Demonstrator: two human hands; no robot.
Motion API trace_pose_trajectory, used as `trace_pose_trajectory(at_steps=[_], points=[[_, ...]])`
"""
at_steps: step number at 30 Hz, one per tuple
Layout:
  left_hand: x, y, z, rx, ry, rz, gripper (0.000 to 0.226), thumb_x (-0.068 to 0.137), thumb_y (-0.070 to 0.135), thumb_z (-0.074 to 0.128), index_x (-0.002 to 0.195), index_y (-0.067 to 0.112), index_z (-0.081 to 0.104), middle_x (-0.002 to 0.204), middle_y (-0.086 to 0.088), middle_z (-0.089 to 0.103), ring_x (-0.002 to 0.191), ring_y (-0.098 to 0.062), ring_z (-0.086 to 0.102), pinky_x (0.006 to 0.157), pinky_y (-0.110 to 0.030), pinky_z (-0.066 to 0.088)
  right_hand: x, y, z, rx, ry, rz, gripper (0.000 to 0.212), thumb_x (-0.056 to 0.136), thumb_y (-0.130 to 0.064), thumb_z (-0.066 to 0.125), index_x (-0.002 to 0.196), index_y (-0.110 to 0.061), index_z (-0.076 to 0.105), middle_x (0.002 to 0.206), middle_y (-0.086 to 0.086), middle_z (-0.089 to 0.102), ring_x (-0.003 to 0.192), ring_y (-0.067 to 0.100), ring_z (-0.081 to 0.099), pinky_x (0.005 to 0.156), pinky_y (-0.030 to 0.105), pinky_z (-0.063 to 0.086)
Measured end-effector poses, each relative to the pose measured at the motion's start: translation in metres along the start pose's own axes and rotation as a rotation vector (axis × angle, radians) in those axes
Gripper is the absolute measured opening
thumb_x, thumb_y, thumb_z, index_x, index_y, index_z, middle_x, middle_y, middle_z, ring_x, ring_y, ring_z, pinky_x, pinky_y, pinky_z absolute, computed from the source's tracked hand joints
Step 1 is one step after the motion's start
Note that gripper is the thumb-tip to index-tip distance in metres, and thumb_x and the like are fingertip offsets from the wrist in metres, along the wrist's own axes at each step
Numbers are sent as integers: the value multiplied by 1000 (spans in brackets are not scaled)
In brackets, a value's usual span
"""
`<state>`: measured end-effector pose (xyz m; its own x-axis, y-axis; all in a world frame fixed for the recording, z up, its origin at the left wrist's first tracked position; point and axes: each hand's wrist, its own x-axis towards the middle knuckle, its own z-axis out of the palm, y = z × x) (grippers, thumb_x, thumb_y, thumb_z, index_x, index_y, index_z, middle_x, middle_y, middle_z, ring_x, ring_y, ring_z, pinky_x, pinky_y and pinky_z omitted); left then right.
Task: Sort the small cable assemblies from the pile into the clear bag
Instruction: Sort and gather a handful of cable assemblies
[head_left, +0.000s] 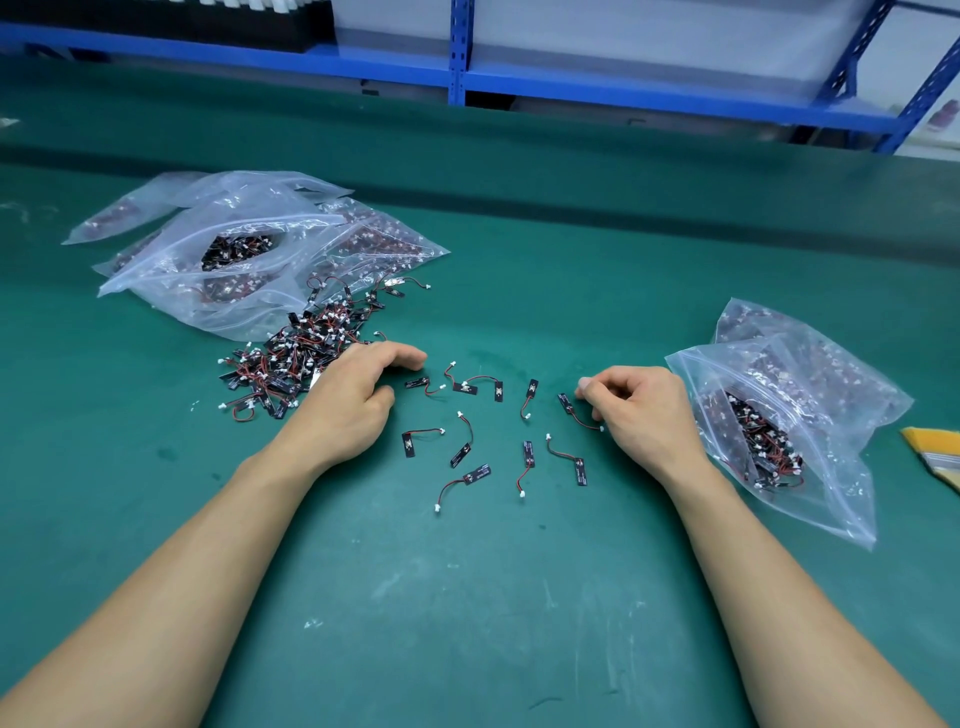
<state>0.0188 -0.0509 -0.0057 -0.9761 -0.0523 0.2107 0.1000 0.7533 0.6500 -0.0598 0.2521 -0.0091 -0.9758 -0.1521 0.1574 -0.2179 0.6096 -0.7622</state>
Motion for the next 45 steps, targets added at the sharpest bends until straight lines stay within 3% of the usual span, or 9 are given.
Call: trace_pose_trajectory(at_steps=[7, 12, 17, 23, 28, 32, 45], points=[[0, 1, -1, -1, -4, 3, 56, 83, -14, 48, 125, 20, 63, 113, 18, 58, 119, -10, 49, 103, -18, 31, 0, 0, 0, -16, 2, 0, 26, 88, -32, 65, 67, -18, 71, 58, 2, 66, 50, 10, 51, 55, 27, 43], [-1, 2, -2, -1, -11, -7, 56, 84, -14, 48, 125, 21, 63, 110, 25, 55, 118, -7, 48, 98, -6, 27, 0, 0, 0, -25, 4, 6, 25, 88, -33, 65, 67, -20, 72, 58, 1, 66, 49, 8, 50, 54, 25, 42], [-1, 3, -1, 3, -9, 4, 55, 83, -14, 48, 124, 20, 63, 110, 23, 55, 119, -9, 49, 102, -17, 30, 0, -1, 0, -29, 0, 4, 25, 88, -33, 66, 68, -19, 72, 60, 3, 67, 51, 10, 51, 57, 27, 45], [0, 3, -1, 5, -8, 7, 56, 83, -14, 48, 124, 20, 63, 108, 28, 53, 118, -9, 49, 102, -16, 30, 0, -1, 0, -36, -5, 0, 26, 88, -32, 66, 67, -17, 71, 59, 3, 66, 49, 9, 48, 55, 26, 41], [-1, 2, -1, 3, -5, 6, 56, 83, -14, 48, 124, 20, 63, 109, 25, 55, 118, -8, 49, 101, -12, 28, -1, -2, 0, -47, -7, 1, 27, 88, -33, 66, 67, -17, 71, 61, 4, 66, 50, 9, 47, 55, 27, 41], [-1, 1, -1, 0, -1, 5, 56, 83, -14, 49, 124, 20, 63, 115, 15, 59, 120, -10, 49, 104, -19, 30, -1, -2, -1, -56, -6, -3, 27, 88, -34, 65, 67, -18, 71, 61, 3, 66, 50, 9, 47, 55, 28, 42], [-1, 3, -1, 9, -9, 2, 55, 84, -13, 49, 125, 20, 63, 113, 17, 58, 118, -8, 48, 101, -16, 29, -1, -1, 0, -69, 0, -14, 27, 88, -34, 66, 67, -18, 70, 61, 2, 65, 48, 7, 44, 55, 27, 41]])
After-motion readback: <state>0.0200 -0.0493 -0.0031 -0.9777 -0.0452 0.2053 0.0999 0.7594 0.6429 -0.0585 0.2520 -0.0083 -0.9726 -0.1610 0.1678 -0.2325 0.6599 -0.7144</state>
